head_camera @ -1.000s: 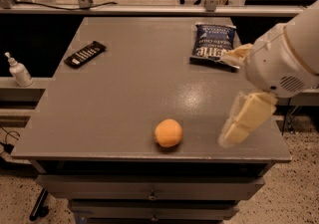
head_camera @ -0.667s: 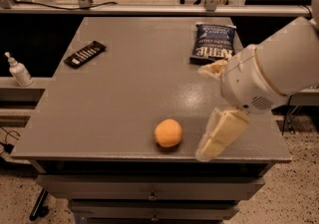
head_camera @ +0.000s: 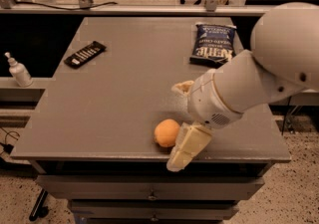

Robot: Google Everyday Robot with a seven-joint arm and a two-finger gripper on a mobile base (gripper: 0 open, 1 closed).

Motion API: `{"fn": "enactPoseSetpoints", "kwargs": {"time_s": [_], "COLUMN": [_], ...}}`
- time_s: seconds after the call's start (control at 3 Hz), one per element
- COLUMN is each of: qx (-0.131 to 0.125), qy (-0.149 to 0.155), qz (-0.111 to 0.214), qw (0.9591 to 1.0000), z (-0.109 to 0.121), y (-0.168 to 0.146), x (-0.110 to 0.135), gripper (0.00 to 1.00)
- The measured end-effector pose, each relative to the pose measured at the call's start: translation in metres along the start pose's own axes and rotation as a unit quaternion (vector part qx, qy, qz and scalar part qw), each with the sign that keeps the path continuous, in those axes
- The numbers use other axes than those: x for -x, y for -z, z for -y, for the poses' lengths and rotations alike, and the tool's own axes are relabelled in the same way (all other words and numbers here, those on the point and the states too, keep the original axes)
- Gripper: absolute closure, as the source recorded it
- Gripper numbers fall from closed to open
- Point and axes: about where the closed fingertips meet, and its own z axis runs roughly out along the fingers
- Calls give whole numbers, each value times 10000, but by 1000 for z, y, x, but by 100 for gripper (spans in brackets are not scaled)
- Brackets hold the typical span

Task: Pick orange

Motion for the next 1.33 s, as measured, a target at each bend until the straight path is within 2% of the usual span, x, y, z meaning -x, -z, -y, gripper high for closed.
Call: {"fn": "enactPoseSetpoints", "kwargs": {"time_s": [0.33, 0.67, 1.33], "qx": [124, 181, 221], "qy": [-27, -78, -167], "qz": [-8, 20, 104], "qw": [9999, 9998, 9996], "z": [3, 5, 6], "y": [-25, -37, -47], "x": [-3, -6, -8], "gripper": [0, 13, 60]}}
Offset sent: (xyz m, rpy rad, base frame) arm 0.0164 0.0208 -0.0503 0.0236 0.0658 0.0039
